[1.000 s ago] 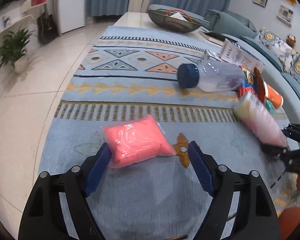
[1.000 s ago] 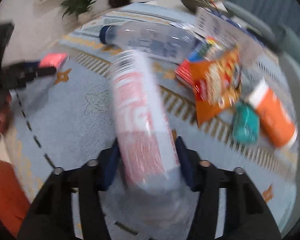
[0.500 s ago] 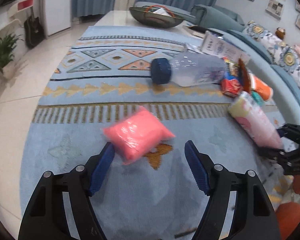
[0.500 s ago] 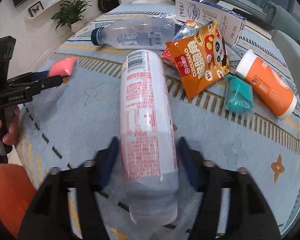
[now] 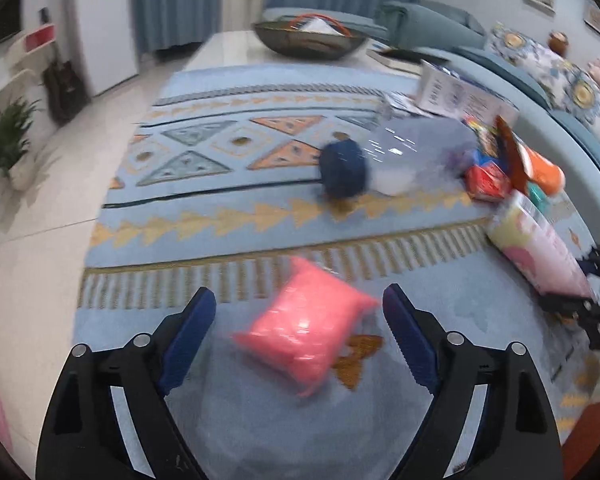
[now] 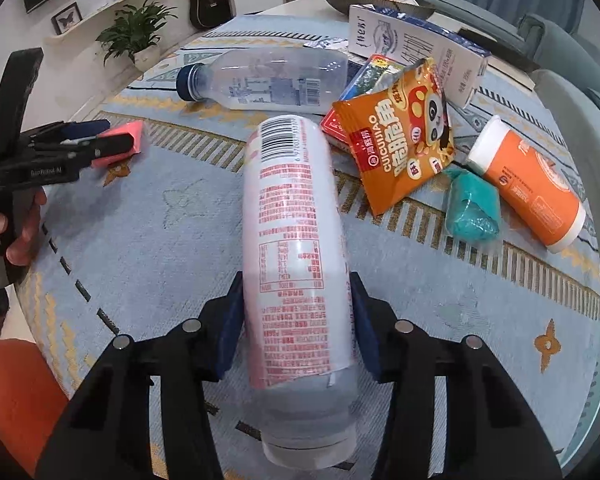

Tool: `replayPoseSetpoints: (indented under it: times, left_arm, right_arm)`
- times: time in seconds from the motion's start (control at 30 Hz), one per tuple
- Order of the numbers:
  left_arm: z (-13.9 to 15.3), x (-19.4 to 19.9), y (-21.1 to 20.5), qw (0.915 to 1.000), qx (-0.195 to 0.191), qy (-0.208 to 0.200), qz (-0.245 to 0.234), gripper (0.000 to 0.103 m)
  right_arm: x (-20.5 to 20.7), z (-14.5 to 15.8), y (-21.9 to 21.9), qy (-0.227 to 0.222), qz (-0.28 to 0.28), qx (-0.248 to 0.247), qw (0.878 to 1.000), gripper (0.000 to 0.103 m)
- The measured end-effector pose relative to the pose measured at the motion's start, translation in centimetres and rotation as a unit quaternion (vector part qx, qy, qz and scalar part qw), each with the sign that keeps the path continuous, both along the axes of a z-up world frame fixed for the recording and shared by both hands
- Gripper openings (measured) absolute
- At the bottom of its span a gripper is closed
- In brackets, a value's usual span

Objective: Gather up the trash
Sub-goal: 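Grasp the pink packet with left tool while right tool grasps pink bottle, then carry both items to the blue basket and open both tools over it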

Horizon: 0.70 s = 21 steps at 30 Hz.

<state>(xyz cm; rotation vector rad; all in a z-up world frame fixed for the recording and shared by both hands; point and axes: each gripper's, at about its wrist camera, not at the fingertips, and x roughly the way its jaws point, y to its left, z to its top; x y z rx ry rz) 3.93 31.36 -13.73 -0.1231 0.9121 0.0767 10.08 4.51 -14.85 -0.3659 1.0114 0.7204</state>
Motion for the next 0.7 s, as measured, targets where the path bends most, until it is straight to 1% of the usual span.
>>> replayPoseSetpoints:
  times: [0.07,0.1,0.13,0.17,0.2,0.23,0.3,0.33,0.4,0.47,0.53,0.7]
  left_arm:
    - [-0.2,-0.2,-0.8,0.9999,-0.003,0.005,-0.014,0.083]
    - [-0.2,-0.4,-1.1,0.9999,0.001,0.004,-0.017,0.080]
    - [-0.2,-0.6,-1.6,0.9998,0.014,0.002,-0.016,0.075]
    - [-0.3,-0.7,-1.9,0.9996,0.024,0.003,-0.014,0.060]
    - [-0.4,-0.6,-2.1,0.9995,0.030,0.006,-0.013,0.049]
    - [-0.5,-0.6,-2.3,0.9992,0.040,0.003,-0.011,0.048]
    - [-0.4,-0.6,-2.4,0.9989,0.046,0.002,-0.009,0.039]
    - [-0.3,-0.6,-2.5,0.9989,0.046,0.001,-0.007,0.038]
    - [0.2,-0.8,-2.6,0.9993,0.036,-0.012,-0.005,0.037]
    - [1.0,-1.1,-3.0,0.9991,0.034,-0.024,-0.006,0.037]
    - [2.0,-1.3,-3.7,0.9987,0.031,-0.038,-0.014,0.037]
    - [5.4,-1.2,-7.1,0.9952,0.041,-0.074,-0.050,0.036]
  right_arm:
    - [-0.1,0.0,-0.2,-0.002,-0.005,0.001,1.000,0.046]
    - [-0.2,0.0,-0.3,-0.003,-0.006,0.001,1.000,0.046]
    - [-0.4,0.0,-0.5,-0.006,-0.006,0.001,1.000,0.046]
    - [-0.6,0.1,-0.7,-0.012,-0.008,0.000,1.000,0.046]
    - [-0.8,0.2,-0.9,-0.016,-0.010,0.001,1.000,0.045]
    - [-1.0,0.4,-1.3,-0.019,-0.012,0.004,1.000,0.045]
    - [-1.3,0.7,-1.8,-0.017,-0.013,0.010,1.000,0.045]
    - [-1.5,1.0,-2.1,-0.018,-0.011,0.012,1.000,0.045]
    - [-1.9,1.6,-2.4,-0.021,-0.009,0.015,1.000,0.045]
    - [-2.2,2.5,-3.0,-0.025,-0.012,0.030,0.999,0.045]
    - [-2.5,3.6,-3.9,-0.029,-0.019,0.050,0.998,0.045]
    - [-2.8,6.0,-6.2,-0.047,-0.048,0.078,0.995,0.045]
